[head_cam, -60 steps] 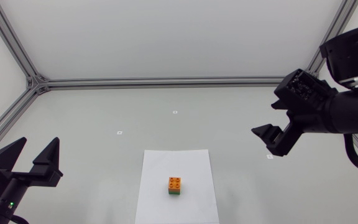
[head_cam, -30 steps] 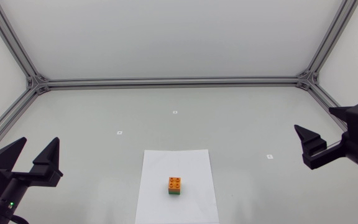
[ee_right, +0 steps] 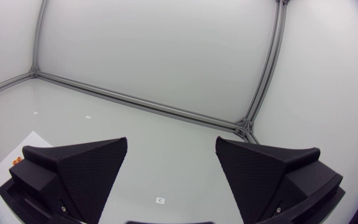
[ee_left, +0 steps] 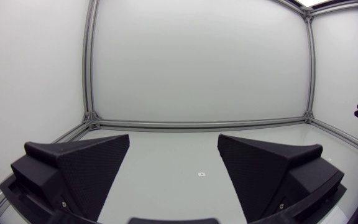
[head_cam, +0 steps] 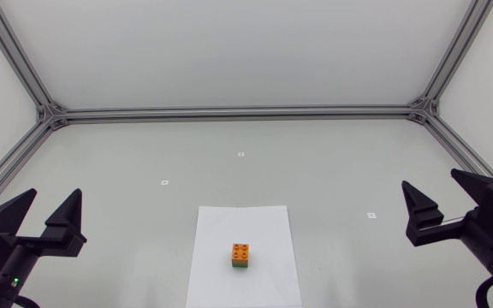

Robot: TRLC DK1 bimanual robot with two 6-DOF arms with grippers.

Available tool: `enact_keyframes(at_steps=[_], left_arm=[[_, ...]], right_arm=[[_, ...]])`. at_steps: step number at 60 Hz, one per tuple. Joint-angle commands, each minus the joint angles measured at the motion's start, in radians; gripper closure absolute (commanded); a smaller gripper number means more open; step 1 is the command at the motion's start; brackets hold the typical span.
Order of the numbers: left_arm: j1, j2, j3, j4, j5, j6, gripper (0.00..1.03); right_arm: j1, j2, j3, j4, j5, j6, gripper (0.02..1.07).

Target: Pick up the orange 2x2 brick with the right arm and stack it on top of the green 2x2 brick in the center

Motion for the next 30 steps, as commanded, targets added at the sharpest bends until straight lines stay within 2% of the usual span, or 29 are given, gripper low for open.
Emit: enact_keyframes(at_steps=[1, 21, 30], left_arm=[[-0.001, -0.004, -0.041, -0.011, 0.003, 0.006, 0.04], [-0.001, -0.004, -0.041, -0.011, 0.003, 0.006, 0.04], [-0.001, -0.004, -0.041, -0.011, 0.003, 0.006, 0.04]], right_arm=[[-0.01, -0.045, -0.058, 0.04, 0.004, 0.069, 0.06], [-0.019, -0.212, -0.225, 0.164, 0.011, 0.227, 0.06], [-0.019, -0.217, -0.231, 0.168, 0.011, 0.232, 0.06]])
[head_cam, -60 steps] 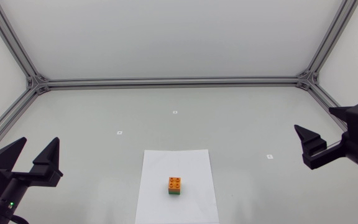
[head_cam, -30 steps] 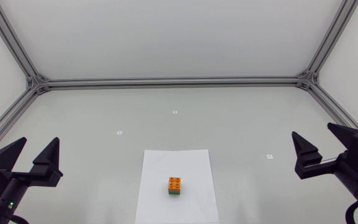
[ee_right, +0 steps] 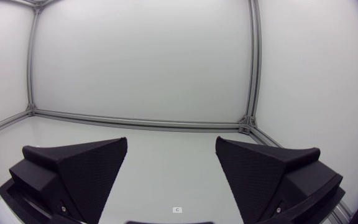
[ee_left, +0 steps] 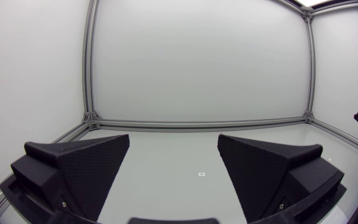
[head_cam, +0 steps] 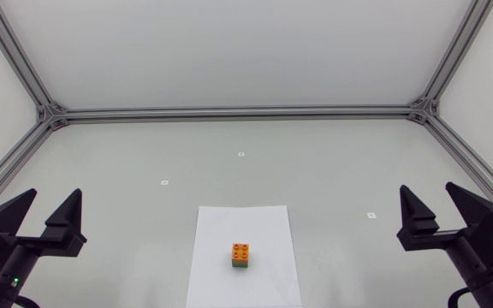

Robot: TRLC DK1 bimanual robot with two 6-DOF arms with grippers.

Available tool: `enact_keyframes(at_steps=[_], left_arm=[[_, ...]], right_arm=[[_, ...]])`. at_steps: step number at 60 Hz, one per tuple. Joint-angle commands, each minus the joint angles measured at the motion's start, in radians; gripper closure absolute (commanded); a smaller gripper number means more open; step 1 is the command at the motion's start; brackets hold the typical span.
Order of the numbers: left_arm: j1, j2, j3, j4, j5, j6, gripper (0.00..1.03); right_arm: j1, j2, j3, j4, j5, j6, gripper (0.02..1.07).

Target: Pick up the orange 2x2 brick with the right arm and stack it on top of the green 2x2 brick in the center

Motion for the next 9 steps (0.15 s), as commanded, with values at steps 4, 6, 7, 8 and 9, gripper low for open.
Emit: enact_keyframes(at_steps=[4, 6, 7, 8, 9], left_arm=[[-0.001, -0.004, -0.041, -0.011, 0.003, 0.006, 0.04], [-0.001, -0.003, -0.041, -0.011, 0.003, 0.006, 0.04], [-0.001, -0.004, -0.041, -0.011, 0.003, 0.006, 0.04], [-0.001, -0.004, -0.041, -0.011, 0.003, 0.006, 0.04], [-0.001, -0.004, -0.041, -0.011, 0.003, 0.006, 0.04]], right_arm=[[-0.008, -0.007, -0.024, 0.017, 0.003, 0.03, 0.06], [-0.008, -0.007, -0.024, 0.017, 0.003, 0.03, 0.06], [-0.008, -0.007, -0.024, 0.017, 0.003, 0.03, 0.06], [-0.008, -0.007, -0.024, 0.017, 0.003, 0.03, 0.06], [-0.008, -0.007, -0.024, 0.017, 0.003, 0.03, 0.06]])
